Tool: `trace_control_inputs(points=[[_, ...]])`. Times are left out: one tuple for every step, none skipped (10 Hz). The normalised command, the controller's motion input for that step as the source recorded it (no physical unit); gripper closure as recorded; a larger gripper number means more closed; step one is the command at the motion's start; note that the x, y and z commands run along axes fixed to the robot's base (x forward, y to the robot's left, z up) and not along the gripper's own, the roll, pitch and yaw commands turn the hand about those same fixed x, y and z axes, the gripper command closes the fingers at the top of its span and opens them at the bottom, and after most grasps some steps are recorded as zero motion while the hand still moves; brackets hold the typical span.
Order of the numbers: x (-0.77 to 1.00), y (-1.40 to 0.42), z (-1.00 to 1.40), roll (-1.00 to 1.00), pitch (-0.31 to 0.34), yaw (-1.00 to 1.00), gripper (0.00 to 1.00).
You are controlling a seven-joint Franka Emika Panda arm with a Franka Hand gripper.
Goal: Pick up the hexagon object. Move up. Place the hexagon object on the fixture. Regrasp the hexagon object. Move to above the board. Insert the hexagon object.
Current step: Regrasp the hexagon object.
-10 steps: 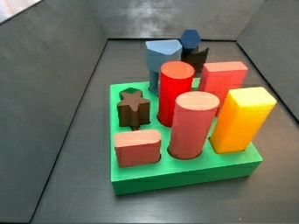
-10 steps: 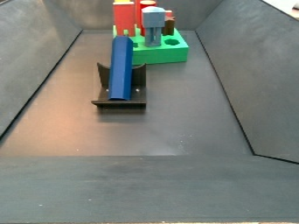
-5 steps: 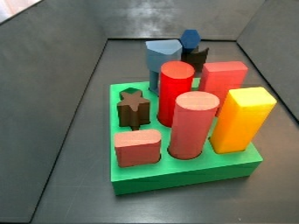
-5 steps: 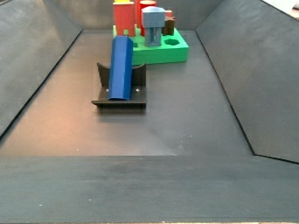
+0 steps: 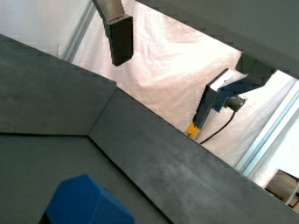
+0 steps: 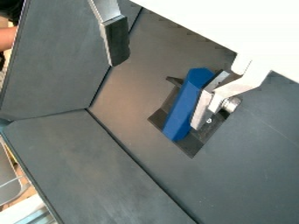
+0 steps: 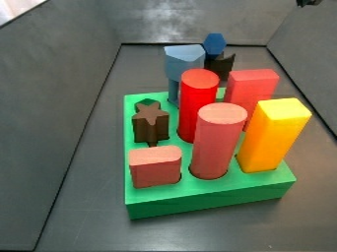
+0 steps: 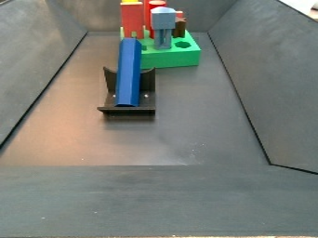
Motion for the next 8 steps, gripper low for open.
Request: trace_control_inputs(points=[[0.03, 0.04, -1.00, 0.16, 0.007, 0.28, 0.00], [0.05, 0.04, -1.00, 0.15, -0.043, 0.24, 0.00], [0.06, 0.04, -1.00, 0.13, -0.090, 0.20, 0.00], [0.07, 0.04, -1.00, 0.10, -0.136, 0.15, 0.00], [0.08, 0.03, -1.00, 0.09, -0.152, 0.10, 0.00], [0.09, 0.03, -1.00, 0.09, -0.155, 0.04, 0.00], [0.10, 0.02, -1.00, 0.08, -0.147, 0.01, 0.00], [0.11, 0.02, -1.00, 0.07, -0.121, -0.03, 0.00]])
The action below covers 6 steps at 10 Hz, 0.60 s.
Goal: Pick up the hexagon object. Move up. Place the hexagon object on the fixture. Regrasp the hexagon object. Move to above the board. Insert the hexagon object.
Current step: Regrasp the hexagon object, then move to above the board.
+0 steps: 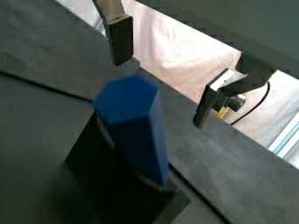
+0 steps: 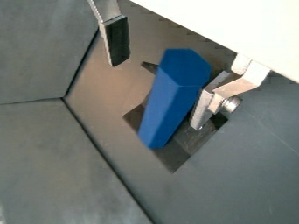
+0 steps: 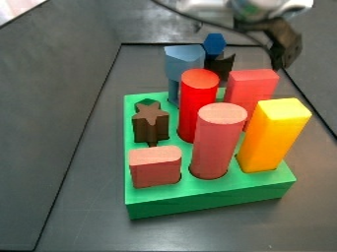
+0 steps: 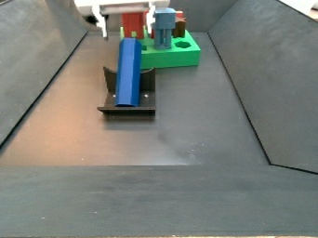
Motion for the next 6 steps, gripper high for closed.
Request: trace_control_inputs(points=[[0.10, 0.02, -0.93, 0.07, -0.105, -0.05, 0.00], [0.08, 0.01, -0.70, 0.07, -0.068, -0.07, 0.00], [0.08, 0.01, -0.48, 0.07, -0.032, -0.07, 0.00], [0.07, 0.00, -0.32, 0.06, -0.011, -0.06, 0.00], [0.00, 0.00, 0.00, 0.00, 0.000, 0.00, 1.00], [-0.07, -0.01, 1.00, 0.22, -0.470, -0.05, 1.00]])
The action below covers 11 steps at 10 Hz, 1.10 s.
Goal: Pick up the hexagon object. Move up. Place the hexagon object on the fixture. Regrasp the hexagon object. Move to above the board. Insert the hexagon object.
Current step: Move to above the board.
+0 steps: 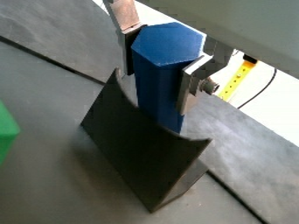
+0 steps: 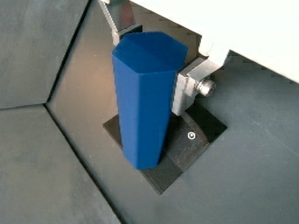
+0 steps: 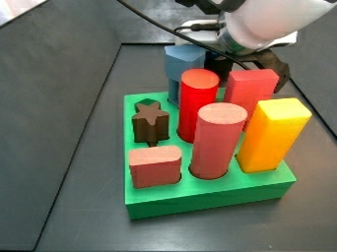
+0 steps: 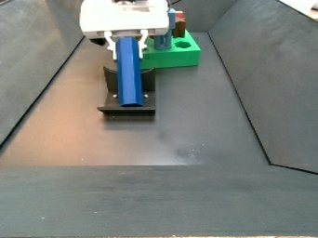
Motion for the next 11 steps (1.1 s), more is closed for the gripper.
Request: trace_control_inputs(points=[[-0.07, -0.01, 1.00, 0.21, -0.470, -0.07, 1.00], [-0.08, -0.01, 1.00, 0.19, -0.442, -0.14, 1.00], [-0.08, -0.01, 1.00, 0.13, -0.359, -0.25, 1.00], [-0.08, -0.01, 1.00, 0.10, -0.311, -0.29, 1.00], [-0.09, -0.01, 1.00, 0.05, -0.185, -0.34, 1.00], [-0.09, 0.00, 1.00, 0.03, -0.137, -0.35, 1.00], [-0.09, 0.00, 1.00, 0.00, -0.046, -0.35, 1.00], [-0.09, 0.01, 1.00, -0.02, 0.030, -0.32, 1.00], [-0.10, 0.01, 1.00, -0.03, 0.078, -0.28, 1.00], [-0.10, 0.01, 1.00, -0.03, 0.140, -0.21, 1.00], [-0.10, 0.01, 0.98, -0.04, 0.182, -0.15, 1.00]])
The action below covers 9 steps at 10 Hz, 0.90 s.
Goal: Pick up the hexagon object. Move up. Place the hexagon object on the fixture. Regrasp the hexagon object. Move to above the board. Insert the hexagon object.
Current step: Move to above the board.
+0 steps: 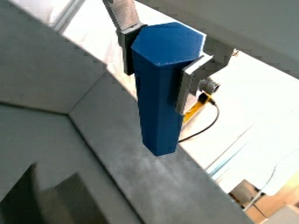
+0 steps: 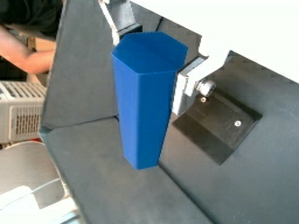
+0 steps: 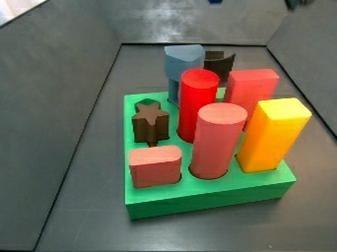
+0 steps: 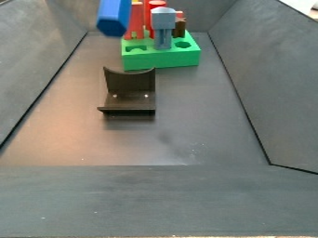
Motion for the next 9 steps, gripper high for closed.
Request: trace_control_inputs(points=[[-0.08, 0.01, 0.78, -0.04, 0.217, -0.10, 1.00], [-0.05, 0.00, 0.59, -0.04, 0.242, -0.04, 1.00], [-0.02, -0.01, 0.27, -0.02, 0.256, 0.05, 1.00], [-0.01, -0.02, 0.15, -0.02, 0.257, 0.08, 1.00], [0.02, -0.01, 0.02, 0.01, 0.242, 0.14, 1.00], [0.03, -0.02, 0.03, 0.02, 0.229, 0.17, 1.00], [0.04, -0.03, 0.04, 0.01, 0.209, 0.20, 1.00], [0.06, -0.04, 0.03, 0.02, 0.181, 0.22, 1.00], [0.06, -0.04, 0.02, 0.02, 0.161, 0.22, 1.00]])
